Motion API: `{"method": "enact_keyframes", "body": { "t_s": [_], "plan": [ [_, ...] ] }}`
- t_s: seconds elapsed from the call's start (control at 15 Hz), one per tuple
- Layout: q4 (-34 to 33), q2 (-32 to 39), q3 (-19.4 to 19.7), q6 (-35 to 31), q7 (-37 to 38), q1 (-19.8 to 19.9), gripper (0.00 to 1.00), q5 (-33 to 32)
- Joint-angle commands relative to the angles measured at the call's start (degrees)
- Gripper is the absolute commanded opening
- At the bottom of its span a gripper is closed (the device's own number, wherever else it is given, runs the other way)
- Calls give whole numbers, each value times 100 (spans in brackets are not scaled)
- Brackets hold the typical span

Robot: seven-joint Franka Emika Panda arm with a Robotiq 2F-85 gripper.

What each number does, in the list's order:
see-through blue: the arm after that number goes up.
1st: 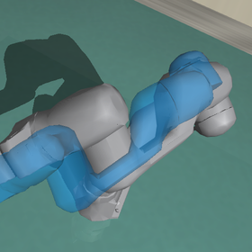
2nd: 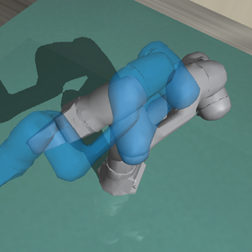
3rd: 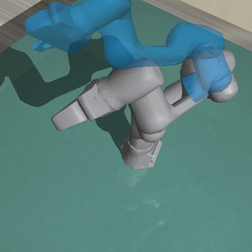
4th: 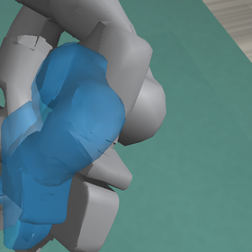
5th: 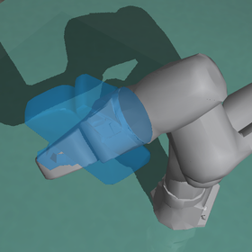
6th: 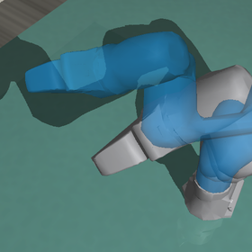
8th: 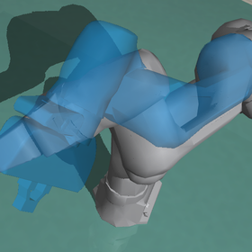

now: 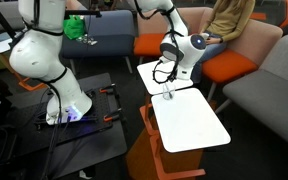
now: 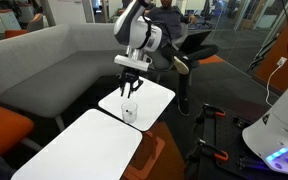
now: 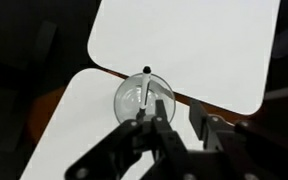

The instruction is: Remove the pen from the cup and put it on the table

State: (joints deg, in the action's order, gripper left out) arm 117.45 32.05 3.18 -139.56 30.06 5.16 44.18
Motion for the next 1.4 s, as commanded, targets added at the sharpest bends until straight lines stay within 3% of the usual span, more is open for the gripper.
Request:
{"method": "enact_keyframes", "body": {
  "t_s": [0.0,0.87,1.0,1.33],
  "plan": [
    [-120,102,-33,-11,-73,45,37,113],
    [-238,478,-2,61,78,-10,35,12],
    [-255,554,-9,73,79,-10,29,15],
    [-353,706,-33,117,62,12,34,33]
  ]
}}
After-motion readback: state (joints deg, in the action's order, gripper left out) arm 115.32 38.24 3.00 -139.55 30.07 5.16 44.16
